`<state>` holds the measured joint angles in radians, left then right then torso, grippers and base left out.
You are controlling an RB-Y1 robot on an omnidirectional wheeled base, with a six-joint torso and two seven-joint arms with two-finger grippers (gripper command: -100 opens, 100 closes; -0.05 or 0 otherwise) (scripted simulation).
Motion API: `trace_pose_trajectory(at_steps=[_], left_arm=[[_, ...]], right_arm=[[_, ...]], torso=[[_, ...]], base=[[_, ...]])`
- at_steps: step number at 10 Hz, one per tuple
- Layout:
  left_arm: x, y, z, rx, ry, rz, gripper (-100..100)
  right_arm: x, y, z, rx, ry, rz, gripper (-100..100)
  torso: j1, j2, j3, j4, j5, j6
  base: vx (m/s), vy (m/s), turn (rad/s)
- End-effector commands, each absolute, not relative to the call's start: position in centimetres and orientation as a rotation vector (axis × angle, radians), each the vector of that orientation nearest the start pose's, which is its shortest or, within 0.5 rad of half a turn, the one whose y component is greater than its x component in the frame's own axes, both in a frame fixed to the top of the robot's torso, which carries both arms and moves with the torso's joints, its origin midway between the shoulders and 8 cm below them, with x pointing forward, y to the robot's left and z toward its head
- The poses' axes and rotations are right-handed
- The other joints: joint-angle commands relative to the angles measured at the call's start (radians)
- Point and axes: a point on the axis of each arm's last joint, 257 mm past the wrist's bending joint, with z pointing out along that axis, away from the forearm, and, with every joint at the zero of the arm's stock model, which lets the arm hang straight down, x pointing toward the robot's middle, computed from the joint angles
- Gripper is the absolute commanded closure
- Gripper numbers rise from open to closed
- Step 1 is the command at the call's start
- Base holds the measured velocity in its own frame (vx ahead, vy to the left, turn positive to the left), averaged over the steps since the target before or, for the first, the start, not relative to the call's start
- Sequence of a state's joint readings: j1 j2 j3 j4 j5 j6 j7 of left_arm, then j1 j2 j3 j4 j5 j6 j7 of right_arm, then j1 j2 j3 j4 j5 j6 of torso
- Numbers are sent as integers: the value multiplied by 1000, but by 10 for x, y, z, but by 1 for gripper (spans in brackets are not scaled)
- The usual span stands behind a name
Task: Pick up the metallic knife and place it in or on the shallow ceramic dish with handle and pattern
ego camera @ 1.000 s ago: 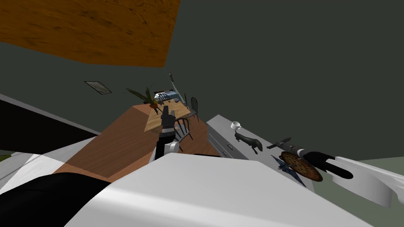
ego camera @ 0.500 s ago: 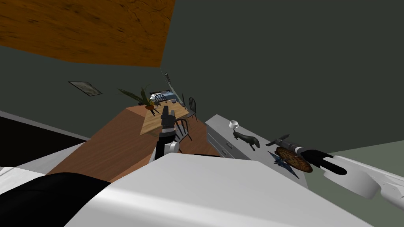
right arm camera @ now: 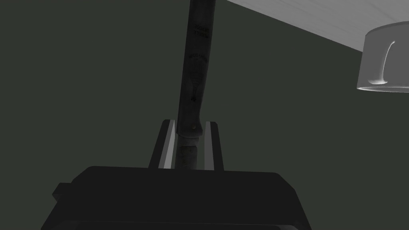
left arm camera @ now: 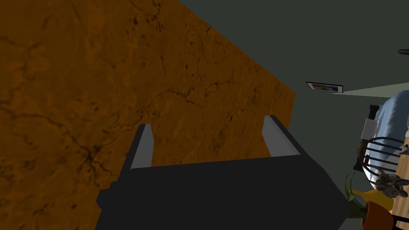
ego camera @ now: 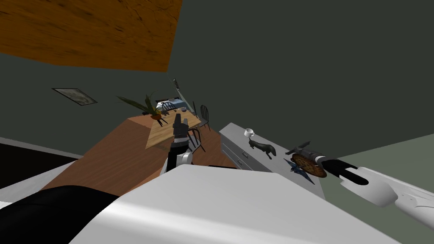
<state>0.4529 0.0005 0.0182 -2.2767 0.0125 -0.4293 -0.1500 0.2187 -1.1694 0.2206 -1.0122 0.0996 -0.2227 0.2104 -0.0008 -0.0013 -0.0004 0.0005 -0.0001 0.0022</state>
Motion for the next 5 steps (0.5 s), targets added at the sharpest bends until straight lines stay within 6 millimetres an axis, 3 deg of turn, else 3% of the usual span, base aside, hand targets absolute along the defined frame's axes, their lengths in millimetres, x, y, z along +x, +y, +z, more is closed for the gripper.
trace_pose_trajectory(at_steps=[1,5], left_arm=[[358,284,25,-631,662,-1163,0],[358,284,25,-631,662,-1163,0]], right_arm=[[362,-691,-306,293,2070,-233,100],[371,-695,-300,276,2015,-251,100]], torso=[[0,0,0,0,0,0],[0,-1,0,0,0,1]], base=[[2,13,-79],[9,17,-94]])
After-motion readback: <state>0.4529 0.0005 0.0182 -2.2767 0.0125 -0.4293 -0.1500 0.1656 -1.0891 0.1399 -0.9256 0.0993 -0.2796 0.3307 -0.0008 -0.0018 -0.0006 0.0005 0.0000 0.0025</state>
